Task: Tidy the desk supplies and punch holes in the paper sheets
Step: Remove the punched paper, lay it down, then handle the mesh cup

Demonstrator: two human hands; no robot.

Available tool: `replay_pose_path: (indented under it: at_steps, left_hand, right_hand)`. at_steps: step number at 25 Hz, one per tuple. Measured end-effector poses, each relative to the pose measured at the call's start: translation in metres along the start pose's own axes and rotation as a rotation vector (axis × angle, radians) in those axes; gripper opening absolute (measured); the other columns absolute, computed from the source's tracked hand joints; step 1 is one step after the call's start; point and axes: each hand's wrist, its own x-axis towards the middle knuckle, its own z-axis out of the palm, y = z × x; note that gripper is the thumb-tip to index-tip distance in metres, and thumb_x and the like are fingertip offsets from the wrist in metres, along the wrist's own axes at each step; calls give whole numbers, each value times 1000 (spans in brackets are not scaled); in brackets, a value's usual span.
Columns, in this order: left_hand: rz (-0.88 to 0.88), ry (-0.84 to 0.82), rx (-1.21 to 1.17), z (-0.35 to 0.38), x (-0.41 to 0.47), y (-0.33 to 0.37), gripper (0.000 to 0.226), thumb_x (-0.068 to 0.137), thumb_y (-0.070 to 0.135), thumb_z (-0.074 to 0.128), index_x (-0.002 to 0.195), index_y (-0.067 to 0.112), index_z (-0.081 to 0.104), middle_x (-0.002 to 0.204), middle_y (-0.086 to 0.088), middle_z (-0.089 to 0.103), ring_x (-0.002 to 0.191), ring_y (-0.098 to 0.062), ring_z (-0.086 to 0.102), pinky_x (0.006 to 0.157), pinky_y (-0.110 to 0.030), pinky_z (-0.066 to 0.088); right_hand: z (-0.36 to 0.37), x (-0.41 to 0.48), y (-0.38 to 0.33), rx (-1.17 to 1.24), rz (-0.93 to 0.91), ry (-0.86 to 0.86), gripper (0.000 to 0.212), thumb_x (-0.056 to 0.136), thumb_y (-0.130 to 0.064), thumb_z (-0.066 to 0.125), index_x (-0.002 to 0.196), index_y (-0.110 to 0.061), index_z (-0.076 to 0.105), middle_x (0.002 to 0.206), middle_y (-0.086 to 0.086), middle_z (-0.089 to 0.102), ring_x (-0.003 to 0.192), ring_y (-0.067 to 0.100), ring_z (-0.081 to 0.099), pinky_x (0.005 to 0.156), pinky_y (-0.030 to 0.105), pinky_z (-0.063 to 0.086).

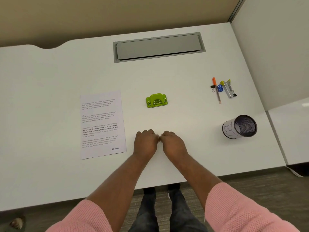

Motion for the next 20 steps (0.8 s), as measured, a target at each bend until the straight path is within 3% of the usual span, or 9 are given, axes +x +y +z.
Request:
replay_pose_path:
  at_steps: [6,12,16,20]
  left_hand:
    - [-23,-59,47,-7,7,9,28,86,9,47,64,19,60,65,3,49,65,-23,50,67,-33,16]
    - [0,-47,47,-2,8,9,22,85,12,51,64,19,51,67,-3,56,65,-25,52,69,-34,22]
    - [-32,-92,18,-1,13,4,18,92,18,47,77,14,58,79,-4,59,74,-26,55,75,-36,31]
    - [-99,-63,-112,-14,11,3,19,93,21,48,83,13,61,83,-3,61,74,-28,54,77,-39,38]
  right_hand:
    - [-14,16,-6,-219,-36,-100,25,82,1,47,95,-10,66,97,8,59,87,26,60,61,34,32]
    - [-10,20,-8,-162,-5,-35,17,86,-1,49,96,-11,58,94,9,62,84,27,61,61,33,30]
    - [-7,22,1,95,98,42,21,78,2,51,93,-12,50,83,8,60,76,29,58,59,33,34]
    - [-13,7,22,414,300,166,16,83,-6,53,85,-20,46,74,-1,60,68,24,56,60,29,38]
